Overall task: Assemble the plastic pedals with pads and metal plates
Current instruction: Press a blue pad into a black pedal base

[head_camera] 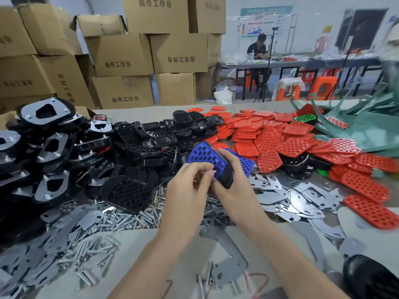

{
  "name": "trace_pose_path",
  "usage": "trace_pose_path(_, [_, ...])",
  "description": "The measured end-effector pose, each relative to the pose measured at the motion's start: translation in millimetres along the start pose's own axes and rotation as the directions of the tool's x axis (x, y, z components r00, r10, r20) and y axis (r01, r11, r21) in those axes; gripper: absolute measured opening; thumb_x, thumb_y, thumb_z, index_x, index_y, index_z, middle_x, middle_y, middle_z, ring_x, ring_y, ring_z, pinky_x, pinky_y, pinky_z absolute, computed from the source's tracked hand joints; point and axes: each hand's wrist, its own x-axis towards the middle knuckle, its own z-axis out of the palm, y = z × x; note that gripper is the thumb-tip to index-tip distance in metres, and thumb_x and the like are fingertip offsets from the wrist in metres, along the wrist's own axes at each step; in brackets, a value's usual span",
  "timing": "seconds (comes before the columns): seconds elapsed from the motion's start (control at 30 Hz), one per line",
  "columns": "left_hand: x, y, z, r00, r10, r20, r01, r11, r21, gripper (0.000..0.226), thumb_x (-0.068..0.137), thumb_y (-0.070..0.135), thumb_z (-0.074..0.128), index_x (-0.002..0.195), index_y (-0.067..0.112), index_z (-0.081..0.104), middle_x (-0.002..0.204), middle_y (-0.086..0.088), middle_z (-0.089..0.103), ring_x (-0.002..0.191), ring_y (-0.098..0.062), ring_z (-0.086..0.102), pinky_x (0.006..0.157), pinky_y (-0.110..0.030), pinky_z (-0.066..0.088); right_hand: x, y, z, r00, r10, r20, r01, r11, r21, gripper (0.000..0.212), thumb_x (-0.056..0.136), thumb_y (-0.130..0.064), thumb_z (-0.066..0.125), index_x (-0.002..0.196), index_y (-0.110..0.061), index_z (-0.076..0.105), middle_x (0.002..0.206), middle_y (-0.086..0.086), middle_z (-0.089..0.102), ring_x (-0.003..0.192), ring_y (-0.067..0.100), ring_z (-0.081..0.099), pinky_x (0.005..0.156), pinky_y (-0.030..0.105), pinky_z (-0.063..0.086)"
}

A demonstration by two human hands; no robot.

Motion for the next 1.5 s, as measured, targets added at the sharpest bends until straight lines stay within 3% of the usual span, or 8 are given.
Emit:
trace_pose_path(0.17, [4.7,-7.8,2.1,0.998,-0.025,-0.058,0.02,0.996,-0.085,0.022,0.091,0.016,0.072,0.089,0.037,0.07,0.09,0.02,0.071,0.085,-0.002,0.068,0.079,-0.02,0.054,-1.9,2.6,3.3,0.998,-0.063,0.017,0.065,0.991,-0.12,0.057,0.097,-0.003,0.064,0.131,-0.044,0.046,0.113,-0.032,0.066,0.104,-0.001,0.068,0.09,0.016,0.051])
trace_pose_path(0.3, [4.7,-4.2,0.0,0.998,0.013,-0.055,-0.017,0.997,-0.072,0.023,0.09,0.014,0.073,0.089,0.037,0.071,0.091,0.02,0.071,0.086,-0.003,0.069,0.079,-0.02,0.054,-4.9,2.2,4.6,0.995,-0.101,0.014,0.101,0.97,-0.22,0.063,0.096,0.0,0.064,0.132,-0.046,0.041,0.113,-0.031,0.066,0.106,-0.009,0.064,0.086,0.004,0.043])
trace_pose_path(0.67, [-1.5,0.3,1.2,0.986,0.146,-0.077,-0.135,0.982,0.131,0.01,0.092,0.012,0.07,0.092,0.021,0.072,0.089,0.014,0.066,0.085,0.0,0.063,0.077,-0.011,0.047,-10.5,3.5,8.5,0.984,-0.158,0.077,0.175,0.918,-0.355,0.066,0.098,-0.002,0.062,0.151,-0.031,0.034,0.132,-0.006,0.064,0.119,0.006,0.062,0.1,0.021,0.047])
trace_pose_path(0.77, [-0.3,-0.6,1.9,0.995,0.003,-0.098,-0.005,1.0,-0.021,0.011,0.091,0.015,0.072,0.089,0.026,0.074,0.084,0.015,0.071,0.08,-0.001,0.067,0.074,-0.017,0.052,-11.2,3.2,8.2,0.983,-0.174,0.066,0.186,0.904,-0.384,0.072,0.097,-0.003,0.061,0.145,-0.046,0.029,0.127,-0.011,0.065,0.113,0.002,0.063,0.091,0.011,0.045])
trace_pose_path(0.87, [-1.6,-1.1,2.3,0.989,-0.134,-0.063,0.121,0.977,-0.176,0.015,0.09,0.017,0.073,0.087,0.032,0.075,0.081,0.017,0.074,0.076,-0.001,0.07,0.069,-0.016,0.054,-11.3,5.1,7.8,0.985,-0.141,0.098,0.17,0.891,-0.421,0.071,0.098,-0.004,0.059,0.152,-0.038,0.027,0.138,-0.006,0.06,0.119,0.008,0.06,0.092,0.011,0.043])
trace_pose_path(1.1, [3.5,-6.6,-1.4,0.992,0.127,-0.028,-0.123,0.986,0.113,0.012,0.09,0.007,0.072,0.092,0.019,0.074,0.089,0.014,0.068,0.087,0.002,0.064,0.077,-0.006,0.044,-11.7,7.0,7.1,0.98,-0.127,0.152,0.182,0.878,-0.442,0.071,0.096,-0.004,0.06,0.157,-0.02,0.028,0.145,0.004,0.055,0.124,0.004,0.047,0.09,-0.006,0.028])
trace_pose_path(1.3, [5.3,-5.1,-11.2,0.986,-0.153,0.07,0.167,0.949,-0.269,0.013,0.089,0.021,0.074,0.094,0.032,0.07,0.087,0.008,0.075,0.082,-0.008,0.071,0.071,-0.018,0.055,-9.9,8.2,6.2,0.98,-0.17,0.106,0.198,0.901,-0.386,0.067,0.098,-0.009,0.058,0.138,-0.054,0.031,0.11,-0.028,0.062,0.099,-0.009,0.062,0.078,0.005,0.044])
trace_pose_path(1.5, [4.4,-3.0,-11.8,0.974,-0.193,0.12,0.221,0.927,-0.302,0.011,0.089,0.019,0.072,0.08,0.018,0.066,0.074,0.006,0.07,0.066,-0.003,0.06,0.059,-0.012,0.049,-11.6,8.2,9.4,0.978,-0.159,0.137,0.199,0.907,-0.371,0.063,0.098,-0.017,0.058,0.134,-0.061,0.029,0.109,-0.033,0.062,0.1,-0.003,0.064,0.08,0.017,0.051])
